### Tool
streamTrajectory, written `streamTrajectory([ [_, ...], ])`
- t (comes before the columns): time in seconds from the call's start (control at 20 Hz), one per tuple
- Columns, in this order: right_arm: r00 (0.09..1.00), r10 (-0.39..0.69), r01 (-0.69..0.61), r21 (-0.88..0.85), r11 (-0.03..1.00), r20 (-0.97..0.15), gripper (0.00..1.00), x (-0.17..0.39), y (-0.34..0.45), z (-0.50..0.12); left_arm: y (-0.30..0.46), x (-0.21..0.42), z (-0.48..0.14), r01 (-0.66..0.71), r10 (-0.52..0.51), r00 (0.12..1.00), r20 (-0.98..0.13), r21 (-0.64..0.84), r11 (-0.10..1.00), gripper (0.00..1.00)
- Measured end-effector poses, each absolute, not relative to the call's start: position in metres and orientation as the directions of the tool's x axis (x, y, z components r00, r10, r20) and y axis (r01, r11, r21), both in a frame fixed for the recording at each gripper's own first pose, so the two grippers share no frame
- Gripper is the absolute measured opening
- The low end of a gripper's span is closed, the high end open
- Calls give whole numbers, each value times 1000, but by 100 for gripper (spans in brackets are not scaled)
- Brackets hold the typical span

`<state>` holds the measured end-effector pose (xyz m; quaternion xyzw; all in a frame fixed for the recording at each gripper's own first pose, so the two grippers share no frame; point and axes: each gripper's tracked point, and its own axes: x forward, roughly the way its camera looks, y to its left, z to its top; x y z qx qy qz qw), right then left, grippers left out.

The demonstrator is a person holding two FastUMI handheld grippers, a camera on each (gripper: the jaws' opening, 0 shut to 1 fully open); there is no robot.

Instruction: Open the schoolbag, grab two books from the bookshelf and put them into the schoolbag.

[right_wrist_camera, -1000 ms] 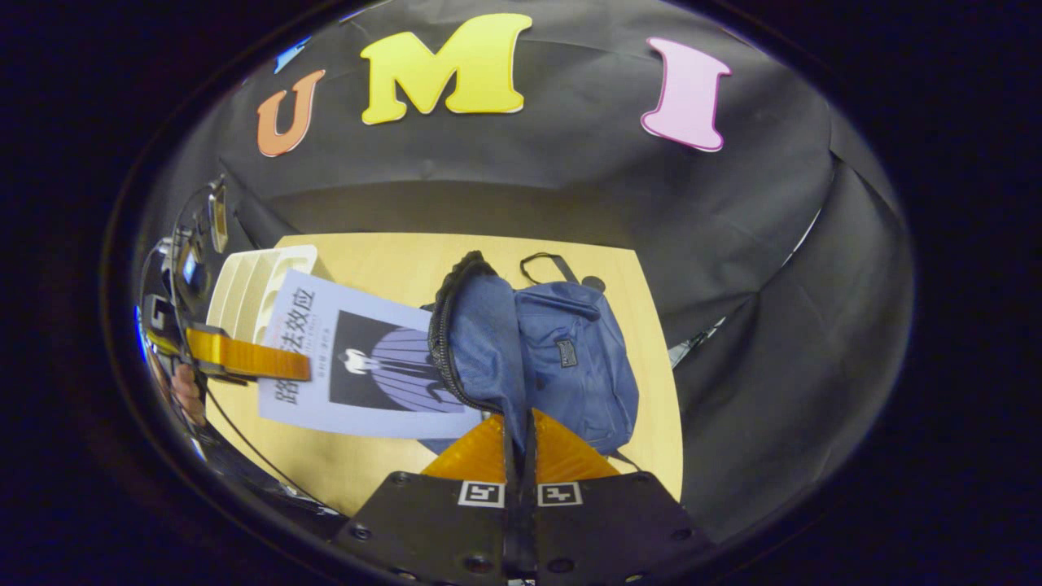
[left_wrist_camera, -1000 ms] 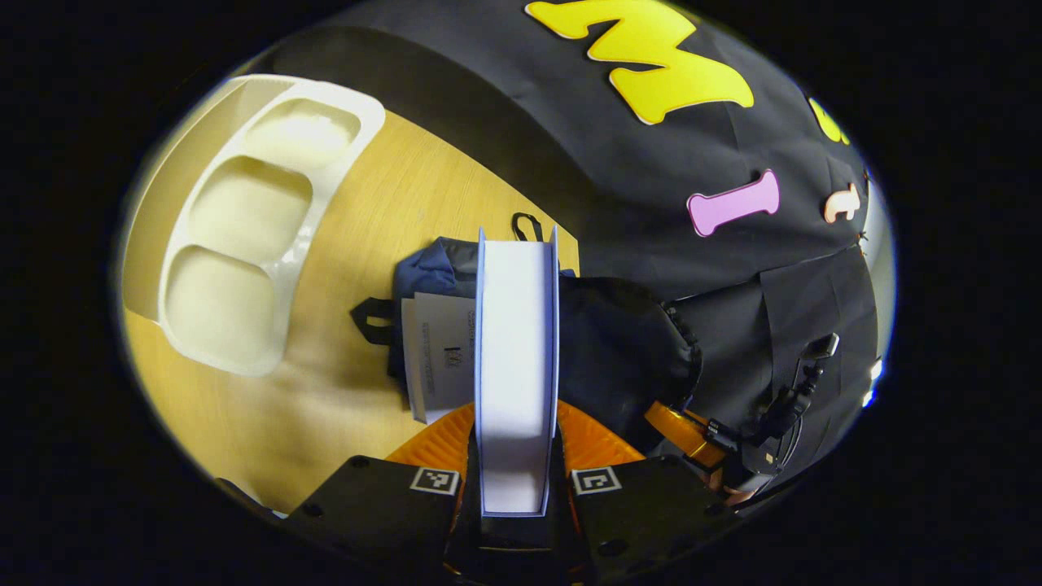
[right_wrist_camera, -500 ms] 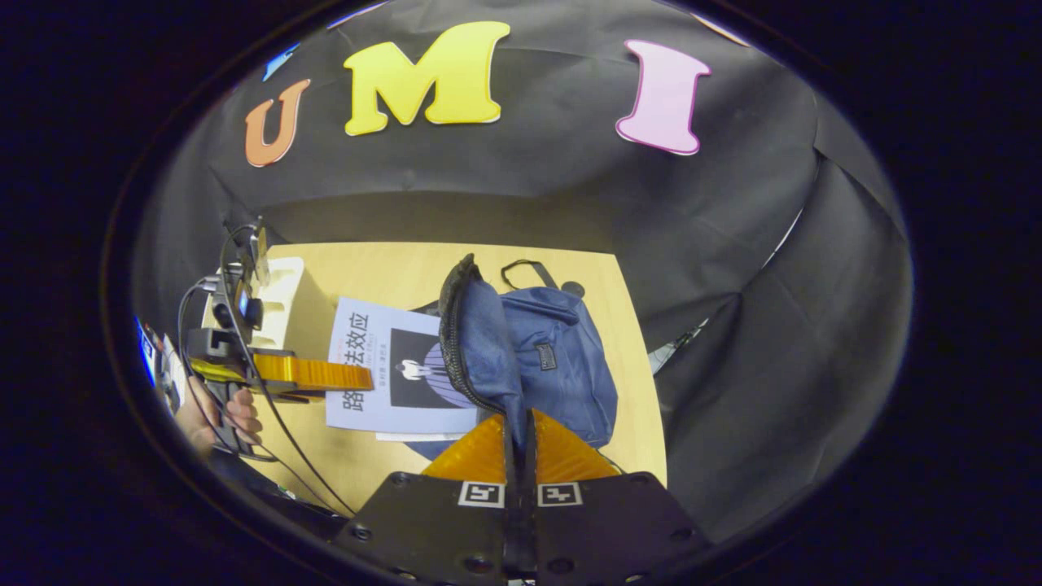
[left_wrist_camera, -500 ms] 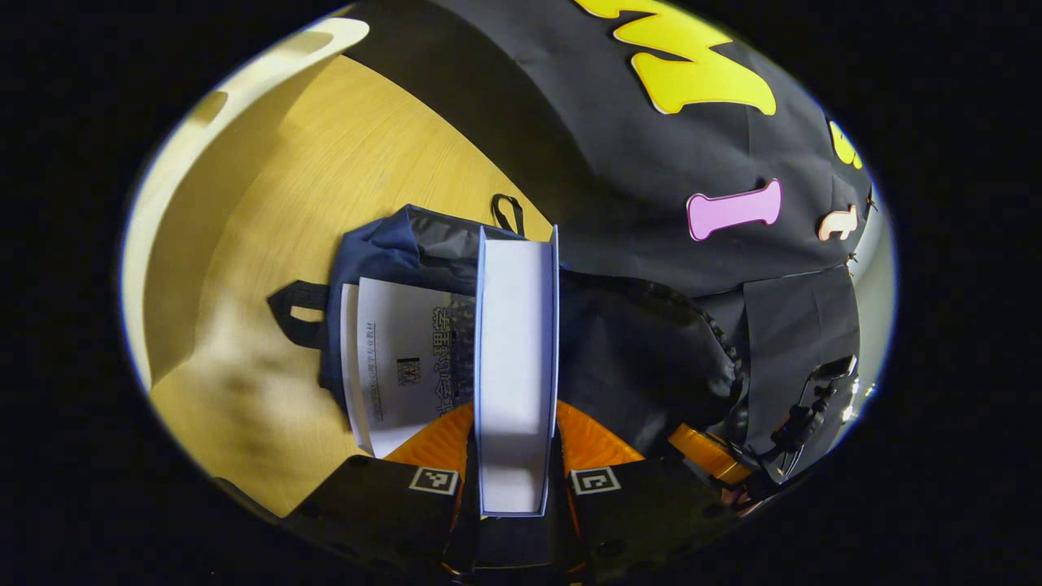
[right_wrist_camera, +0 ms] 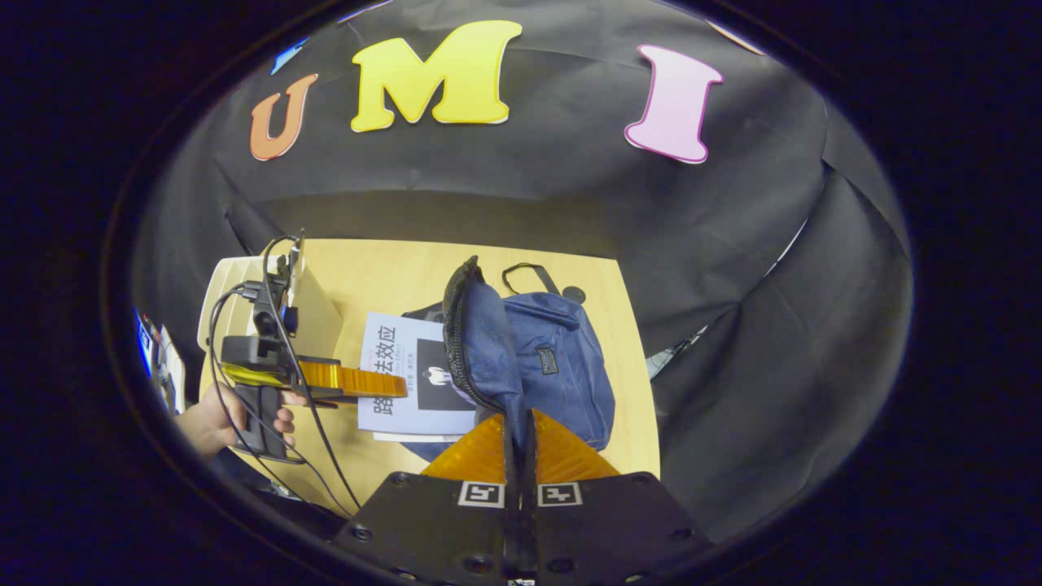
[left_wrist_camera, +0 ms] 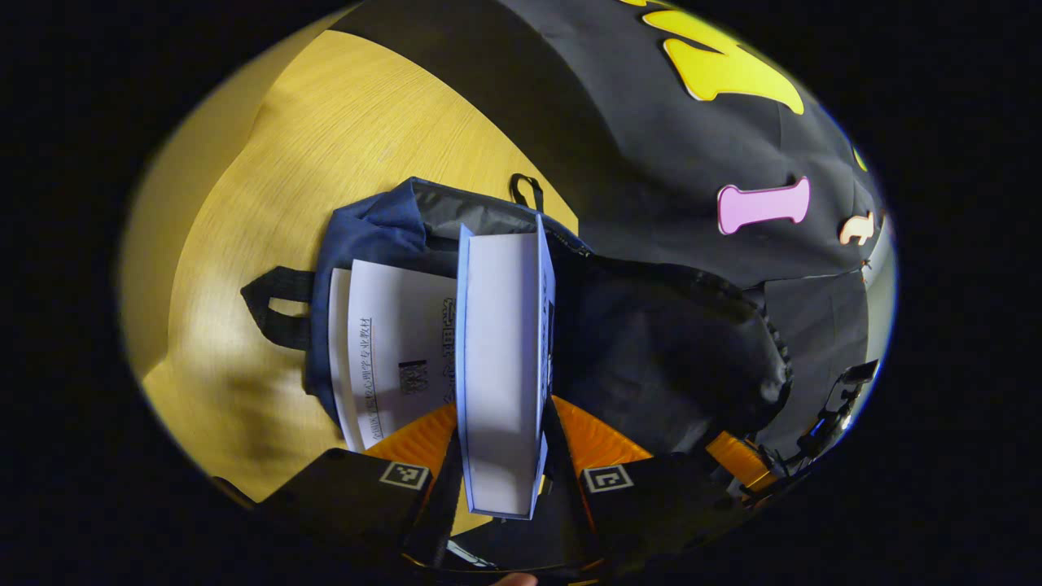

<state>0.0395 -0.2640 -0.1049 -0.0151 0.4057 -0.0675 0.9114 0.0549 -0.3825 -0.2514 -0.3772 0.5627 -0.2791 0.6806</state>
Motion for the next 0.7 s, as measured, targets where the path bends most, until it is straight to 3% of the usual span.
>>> streamTrajectory([
  [0.05,661,-135,111,-82,990,-738,0,40,-264,-106,-382,55,-254,-28,-791,207,-576,-812,584,58],
  [0.1,661,-135,111,-82,990,-738,1,40,-264,-106,-379,53,-260,-24,-768,204,-607,-787,616,77],
  [0.15,660,-134,106,-85,991,-739,0,40,-263,-106,-374,52,-267,-25,-731,200,-652,-749,662,68],
  [0.2,661,-133,102,-87,991,-739,0,41,-263,-106,-367,53,-279,-23,-677,197,-709,-694,719,92],
  [0.25,661,-130,97,-87,991,-739,1,42,-261,-107,-359,54,-287,-13,-635,204,-746,-650,760,87],
  [0.3,660,-128,93,-89,992,-740,0,42,-259,-109,-354,56,-291,-7,-604,209,-769,-619,785,100],
  [0.5,662,-117,77,-88,993,-740,0,44,-254,-110,-330,65,-284,20,-492,255,-832,-504,863,96],
  [0.7,664,-107,68,-83,994,-740,0,48,-246,-109,-311,78,-269,101,-422,366,-829,-415,904,96],
])
